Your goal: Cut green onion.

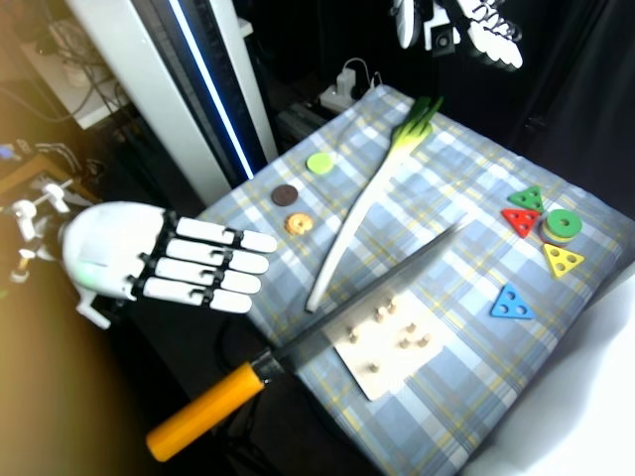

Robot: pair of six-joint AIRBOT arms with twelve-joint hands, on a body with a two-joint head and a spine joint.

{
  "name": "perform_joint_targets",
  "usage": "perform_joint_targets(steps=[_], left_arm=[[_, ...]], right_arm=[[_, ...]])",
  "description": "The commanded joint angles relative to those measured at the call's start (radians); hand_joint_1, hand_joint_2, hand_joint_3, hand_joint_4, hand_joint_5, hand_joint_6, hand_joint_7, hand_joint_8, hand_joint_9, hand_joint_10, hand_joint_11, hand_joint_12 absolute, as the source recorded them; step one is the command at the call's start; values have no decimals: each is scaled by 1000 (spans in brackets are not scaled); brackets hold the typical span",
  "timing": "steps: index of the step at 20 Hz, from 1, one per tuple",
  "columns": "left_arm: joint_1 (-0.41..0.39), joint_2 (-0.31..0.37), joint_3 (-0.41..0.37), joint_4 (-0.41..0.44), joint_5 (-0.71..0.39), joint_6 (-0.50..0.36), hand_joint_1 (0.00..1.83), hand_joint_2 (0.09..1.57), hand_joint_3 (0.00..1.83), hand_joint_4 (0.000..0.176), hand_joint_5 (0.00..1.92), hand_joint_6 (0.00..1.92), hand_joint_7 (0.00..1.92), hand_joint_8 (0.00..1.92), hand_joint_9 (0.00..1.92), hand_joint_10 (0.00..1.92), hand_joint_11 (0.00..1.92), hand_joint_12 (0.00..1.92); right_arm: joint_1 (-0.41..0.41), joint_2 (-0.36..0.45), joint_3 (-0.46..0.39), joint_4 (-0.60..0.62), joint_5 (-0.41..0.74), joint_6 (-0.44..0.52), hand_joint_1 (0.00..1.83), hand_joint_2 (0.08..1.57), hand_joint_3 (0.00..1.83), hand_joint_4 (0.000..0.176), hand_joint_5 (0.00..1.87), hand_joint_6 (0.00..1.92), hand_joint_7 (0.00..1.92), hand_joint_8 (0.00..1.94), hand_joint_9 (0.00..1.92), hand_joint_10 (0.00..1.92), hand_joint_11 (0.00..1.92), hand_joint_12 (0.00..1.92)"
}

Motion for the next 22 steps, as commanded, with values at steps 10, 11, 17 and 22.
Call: perform_joint_targets(steps=[10, 11, 17, 22], left_arm=[[-9, -2, -3, 1, -110, -6, 0, 1135, 0, 141, 72, 0, 121, 0, 135, 0, 0, 287], [-9, -3, -3, 1, -108, -6, 0, 1117, 0, 141, 17, 2, 63, 3, 83, 1, 0, 164], [-3, -4, -5, 1, -100, -6, 0, 1111, 0, 123, 21, 4, 52, 13, 75, 14, 11, 96], [-1, -6, -5, -1, -99, -6, 0, 1111, 0, 140, 9, 2, 61, 4, 82, 7, 2, 72]], right_arm=[[129, -12, 104, 142, 107, 3, 796, 867, 0, 176, 0, 0, 0, 0, 0, 0, 0, 0], [146, -15, 121, 157, 77, 2, 874, 872, 0, 176, 0, 0, 0, 0, 0, 0, 0, 0], [313, -61, 269, 168, -222, 2, 881, 898, 0, 176, 0, 0, 0, 0, 0, 0, 0, 0], [422, -95, 332, 151, -389, -54, 892, 872, 0, 176, 0, 0, 0, 0, 0, 0, 0, 0]])
